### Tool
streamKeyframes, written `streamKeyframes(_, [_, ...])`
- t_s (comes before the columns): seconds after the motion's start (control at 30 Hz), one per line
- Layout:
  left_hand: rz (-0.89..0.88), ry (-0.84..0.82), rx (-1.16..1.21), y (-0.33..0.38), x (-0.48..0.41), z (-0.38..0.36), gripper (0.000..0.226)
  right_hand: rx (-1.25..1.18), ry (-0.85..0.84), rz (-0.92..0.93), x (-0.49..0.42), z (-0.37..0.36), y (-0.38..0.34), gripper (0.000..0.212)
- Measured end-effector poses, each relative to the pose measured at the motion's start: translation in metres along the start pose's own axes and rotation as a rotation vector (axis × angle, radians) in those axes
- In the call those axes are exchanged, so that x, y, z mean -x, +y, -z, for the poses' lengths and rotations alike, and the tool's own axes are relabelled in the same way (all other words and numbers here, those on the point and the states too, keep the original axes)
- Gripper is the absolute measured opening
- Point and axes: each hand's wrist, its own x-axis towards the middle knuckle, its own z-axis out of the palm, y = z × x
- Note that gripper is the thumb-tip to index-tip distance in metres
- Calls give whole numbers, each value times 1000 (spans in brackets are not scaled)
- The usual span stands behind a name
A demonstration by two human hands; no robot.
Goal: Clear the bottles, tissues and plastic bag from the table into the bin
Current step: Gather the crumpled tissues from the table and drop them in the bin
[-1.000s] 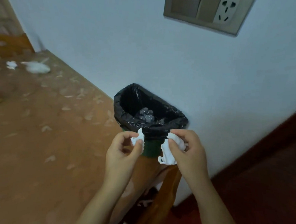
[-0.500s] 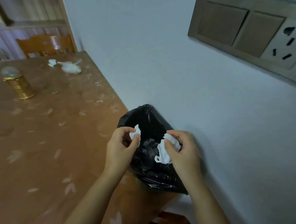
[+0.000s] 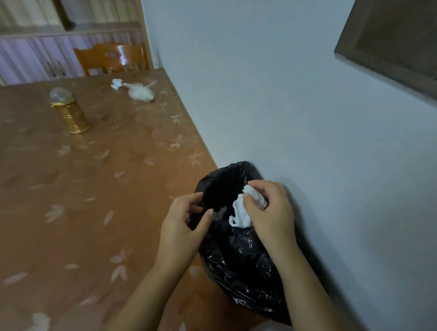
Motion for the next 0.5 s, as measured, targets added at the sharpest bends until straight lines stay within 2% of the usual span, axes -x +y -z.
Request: streamKeyframes(0.5, [-129, 32, -228, 3, 17, 23, 32, 228, -94, 125, 14, -4, -11, 26])
